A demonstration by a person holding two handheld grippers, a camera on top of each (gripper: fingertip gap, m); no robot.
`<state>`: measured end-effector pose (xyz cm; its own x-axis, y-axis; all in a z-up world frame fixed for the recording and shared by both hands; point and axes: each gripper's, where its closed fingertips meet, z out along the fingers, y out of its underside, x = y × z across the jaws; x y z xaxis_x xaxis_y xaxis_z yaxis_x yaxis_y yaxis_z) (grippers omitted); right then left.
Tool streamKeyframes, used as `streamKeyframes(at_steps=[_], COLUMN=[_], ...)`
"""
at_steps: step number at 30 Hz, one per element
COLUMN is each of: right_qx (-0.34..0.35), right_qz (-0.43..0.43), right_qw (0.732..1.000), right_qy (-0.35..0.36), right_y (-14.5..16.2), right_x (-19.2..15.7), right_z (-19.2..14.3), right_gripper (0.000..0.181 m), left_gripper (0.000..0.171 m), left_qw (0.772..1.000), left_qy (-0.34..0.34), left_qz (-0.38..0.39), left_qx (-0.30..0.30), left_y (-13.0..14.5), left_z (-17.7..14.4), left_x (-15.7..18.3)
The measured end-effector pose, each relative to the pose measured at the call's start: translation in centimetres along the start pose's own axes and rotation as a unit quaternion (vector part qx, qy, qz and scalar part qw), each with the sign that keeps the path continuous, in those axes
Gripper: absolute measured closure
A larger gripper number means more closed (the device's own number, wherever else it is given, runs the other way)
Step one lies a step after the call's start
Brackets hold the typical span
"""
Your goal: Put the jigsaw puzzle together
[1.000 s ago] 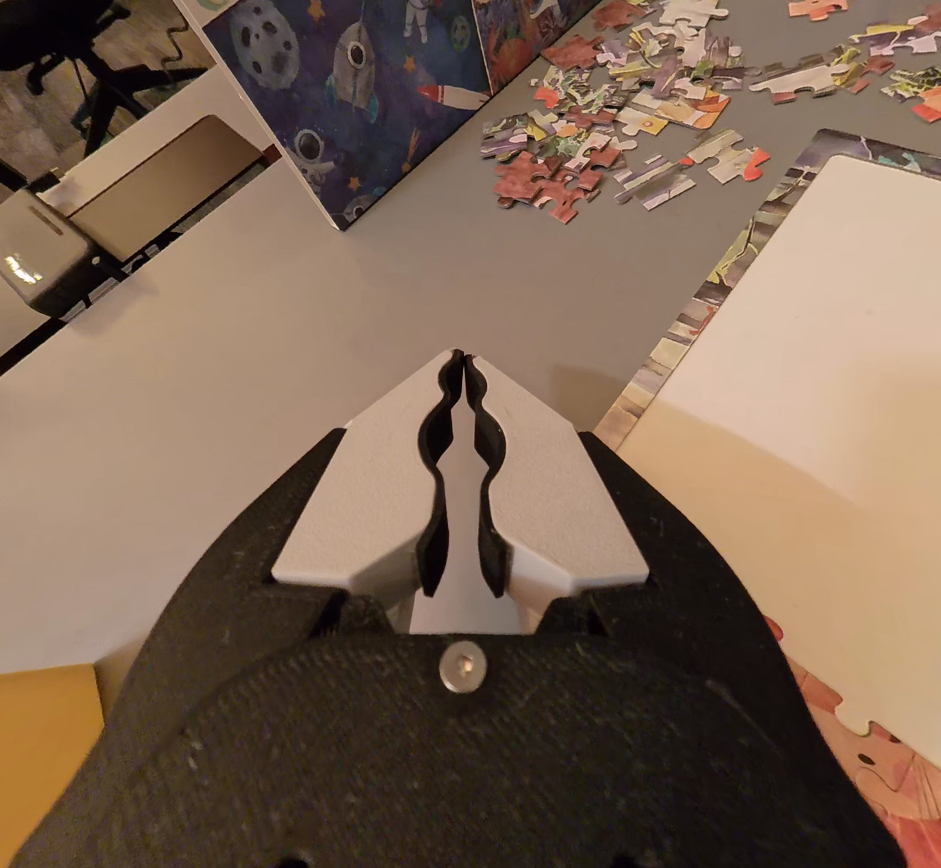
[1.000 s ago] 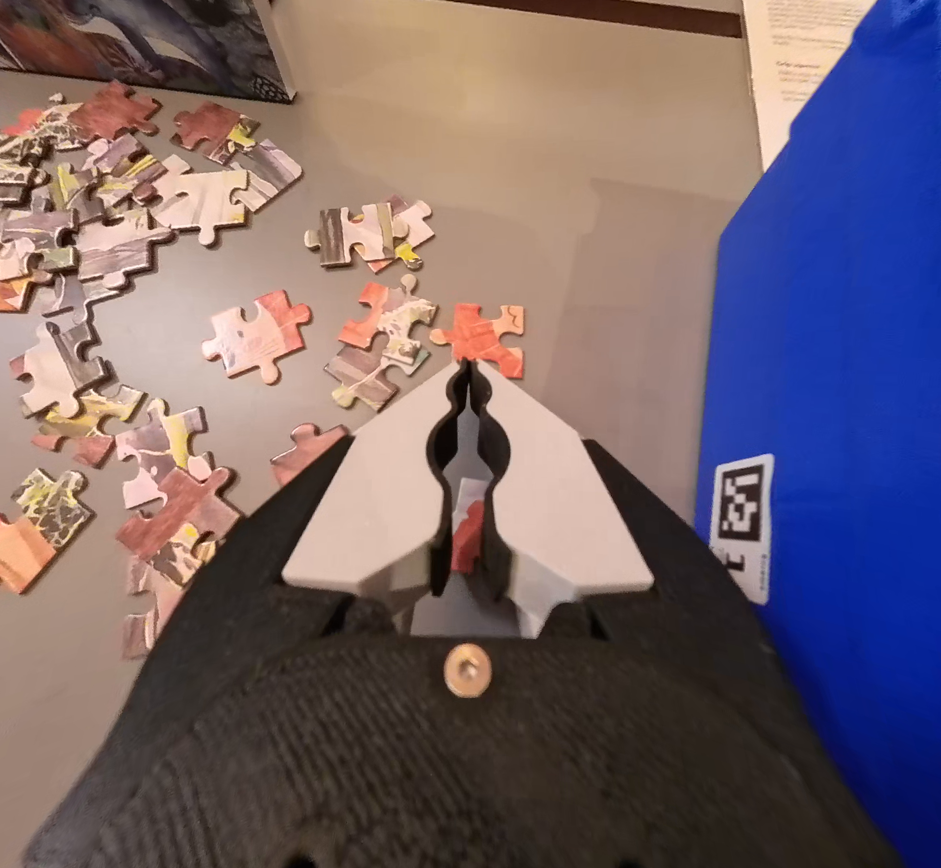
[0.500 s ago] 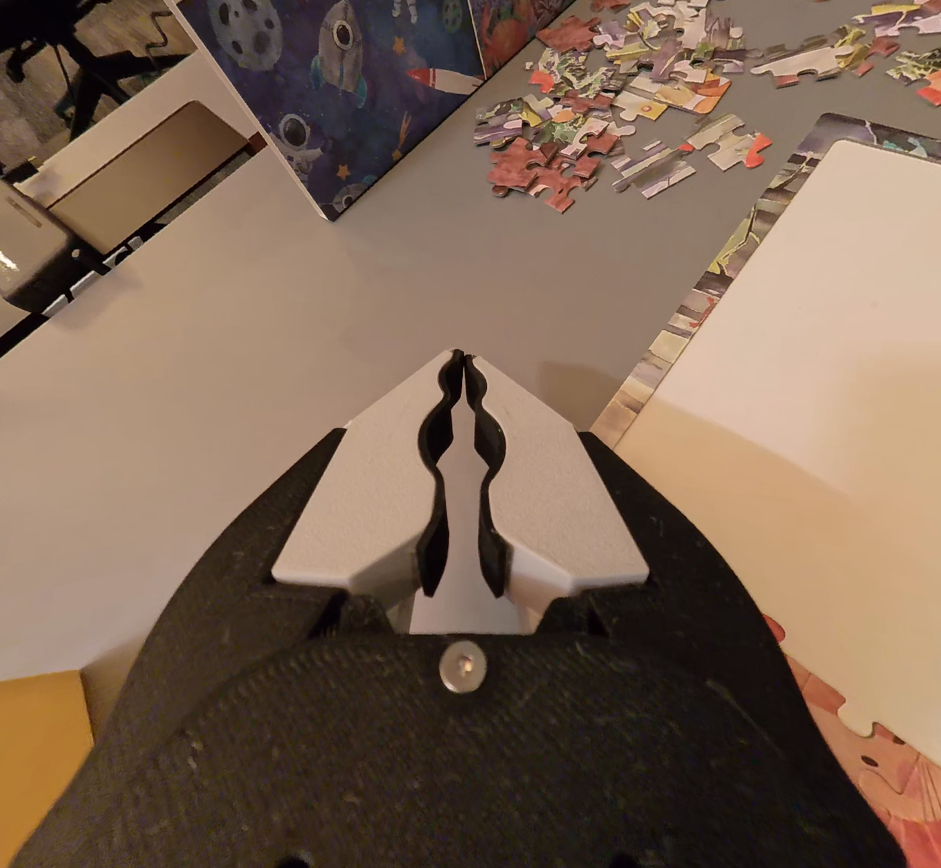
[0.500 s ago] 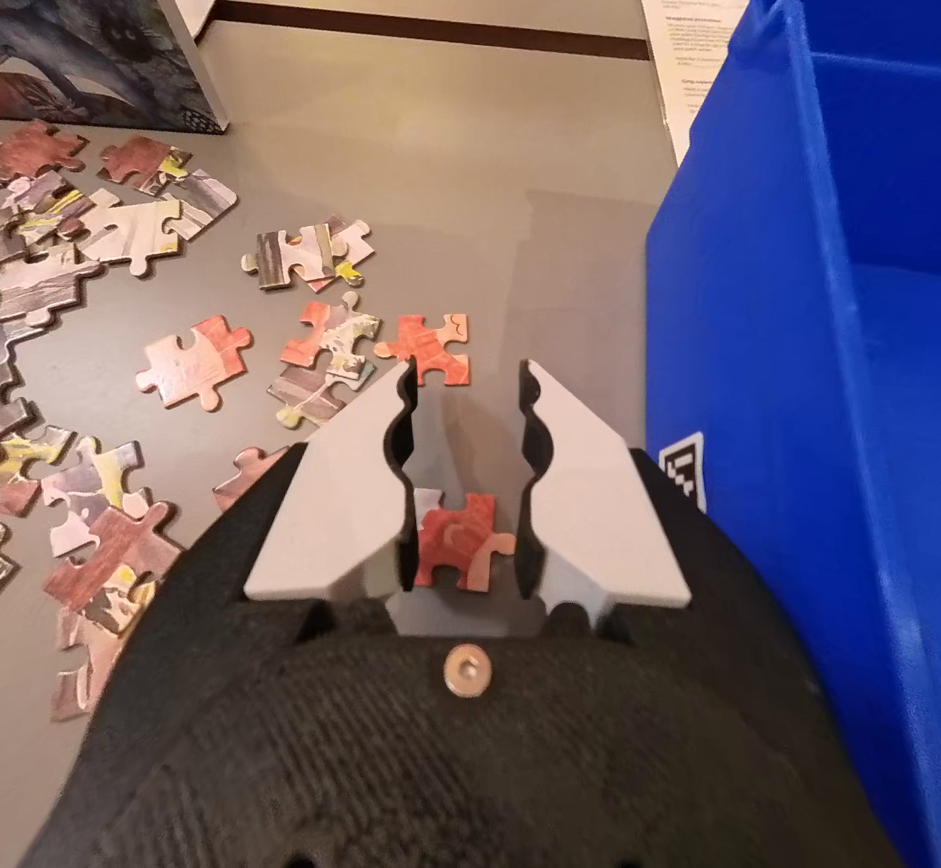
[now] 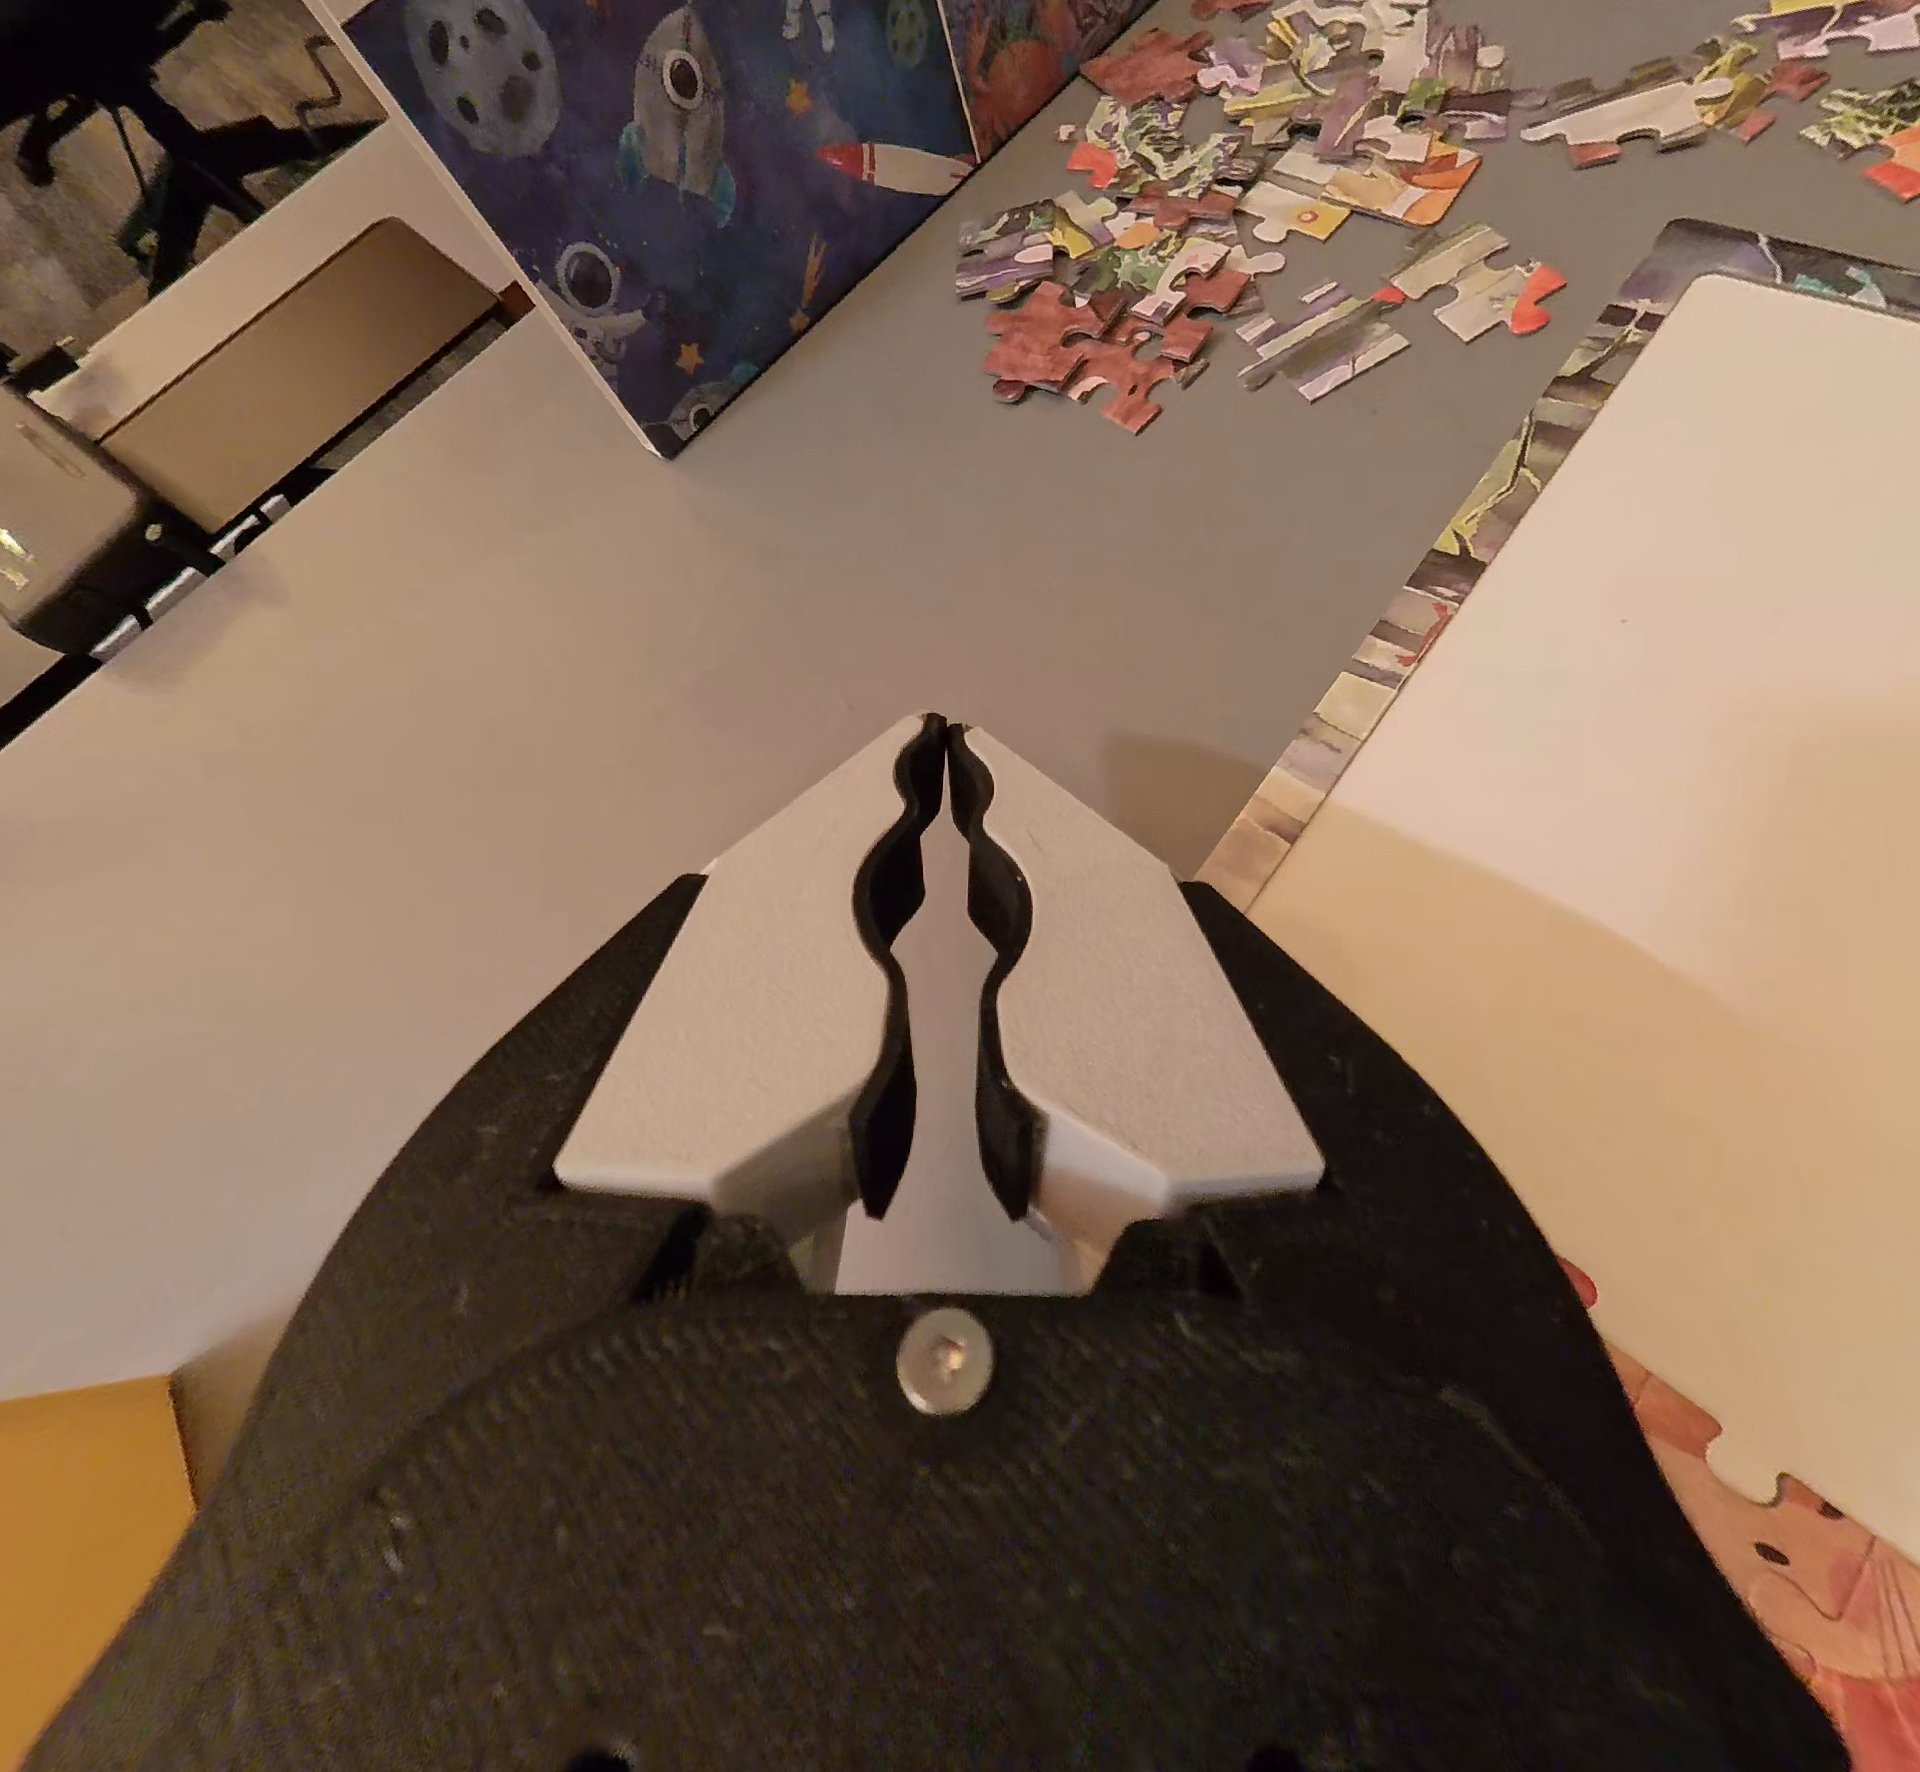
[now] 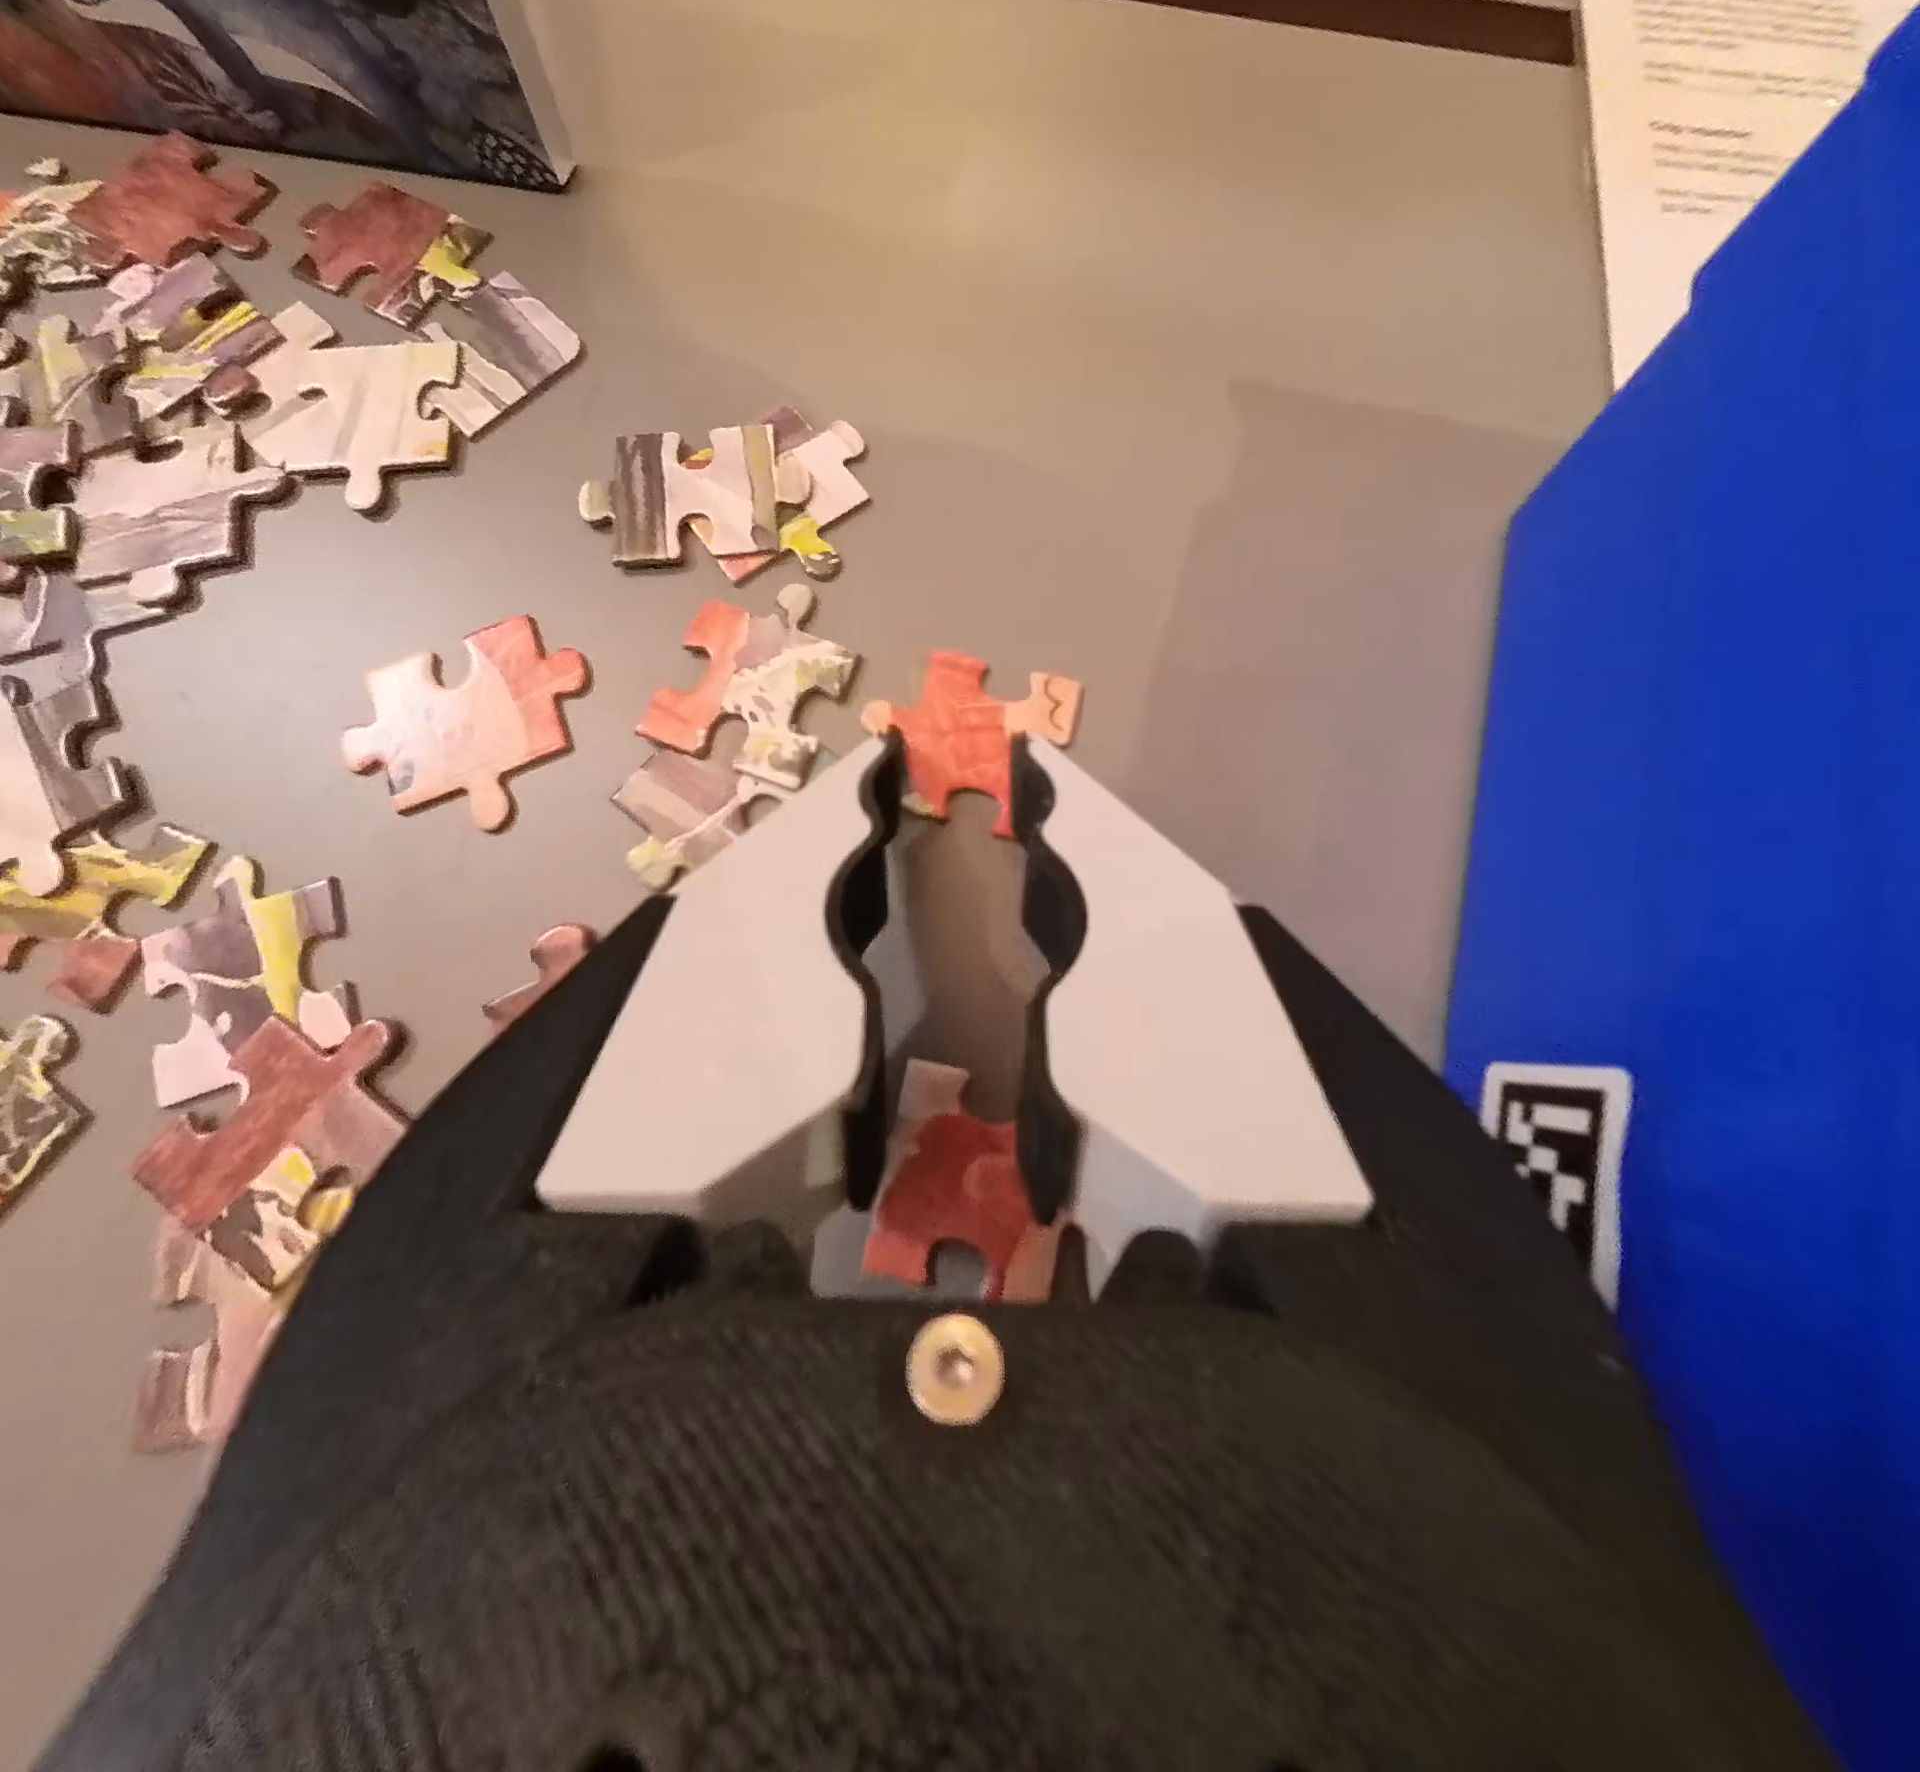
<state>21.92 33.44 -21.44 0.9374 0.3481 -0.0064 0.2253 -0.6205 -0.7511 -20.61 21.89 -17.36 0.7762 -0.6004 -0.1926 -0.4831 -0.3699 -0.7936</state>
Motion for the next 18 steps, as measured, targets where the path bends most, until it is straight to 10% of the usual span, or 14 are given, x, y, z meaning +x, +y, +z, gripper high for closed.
streamKeyframes(at_steps=[10, 18], right_qx=[0.036, 0.02], right_qz=[-0.016, -0.027], right_qw=[0.999, 0.999], right_qy=[-0.007, 0.025], right_y=[-1.1, -0.6], right_x=[-0.5, -0.1], right_z=[-1.3, -0.9], right_gripper=[0.18, 0.135], left_gripper=[0.171, 0.171], left_qw=[1.0, 1.0], left_qy=[0.0, 0.002], left_qz=[-0.002, -0.005], left_qx=[0.001, -0.002], left_y=[0.0, 0.2], left_z=[-0.1, 0.1], left_x=[-0.1, -0.1])
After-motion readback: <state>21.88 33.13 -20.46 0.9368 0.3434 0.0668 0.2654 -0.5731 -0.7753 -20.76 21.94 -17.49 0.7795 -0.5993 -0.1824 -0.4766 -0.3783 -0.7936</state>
